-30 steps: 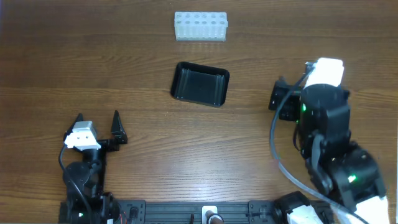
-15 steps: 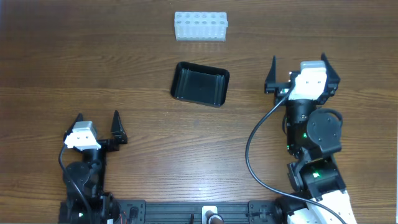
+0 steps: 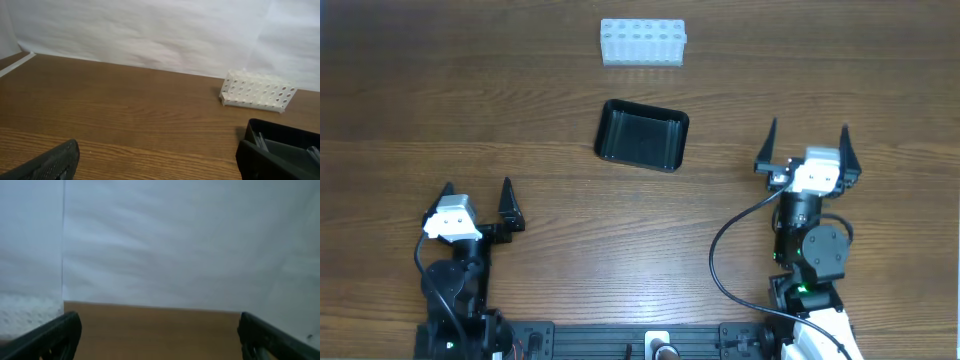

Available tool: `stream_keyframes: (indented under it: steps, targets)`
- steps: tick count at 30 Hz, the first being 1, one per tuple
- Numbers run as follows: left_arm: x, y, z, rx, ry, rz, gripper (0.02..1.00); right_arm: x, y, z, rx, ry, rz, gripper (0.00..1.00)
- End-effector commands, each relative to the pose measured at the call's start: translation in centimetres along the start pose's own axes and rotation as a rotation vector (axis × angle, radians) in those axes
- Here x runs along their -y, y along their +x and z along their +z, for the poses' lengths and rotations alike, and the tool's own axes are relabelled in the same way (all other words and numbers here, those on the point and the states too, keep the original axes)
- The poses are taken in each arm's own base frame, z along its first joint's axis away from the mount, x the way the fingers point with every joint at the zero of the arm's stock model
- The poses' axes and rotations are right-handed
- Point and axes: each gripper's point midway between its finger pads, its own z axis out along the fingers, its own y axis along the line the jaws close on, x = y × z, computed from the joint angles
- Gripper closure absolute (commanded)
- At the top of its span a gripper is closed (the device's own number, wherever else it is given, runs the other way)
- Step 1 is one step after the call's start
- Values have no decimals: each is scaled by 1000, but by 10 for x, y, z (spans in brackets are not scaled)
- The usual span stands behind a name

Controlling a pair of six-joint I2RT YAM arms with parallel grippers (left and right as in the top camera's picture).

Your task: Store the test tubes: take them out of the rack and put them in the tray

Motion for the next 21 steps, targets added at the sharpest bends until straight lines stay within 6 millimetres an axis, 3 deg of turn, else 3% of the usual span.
stream_keyframes:
  steps: [1,6,13,21]
  targets:
    - [3,2,0,-6,18,14,20,2,24,-14,-27,-1,-12,7]
    - [3,2,0,-6,18,14,20,5,35,-30,-16,6,-8,7]
    - [3,2,0,-6,18,14,20,17,30,-38,-9,35,-9,9]
    - [3,2,0,-6,18,14,20,16,61,-50,-139,17,-49,7]
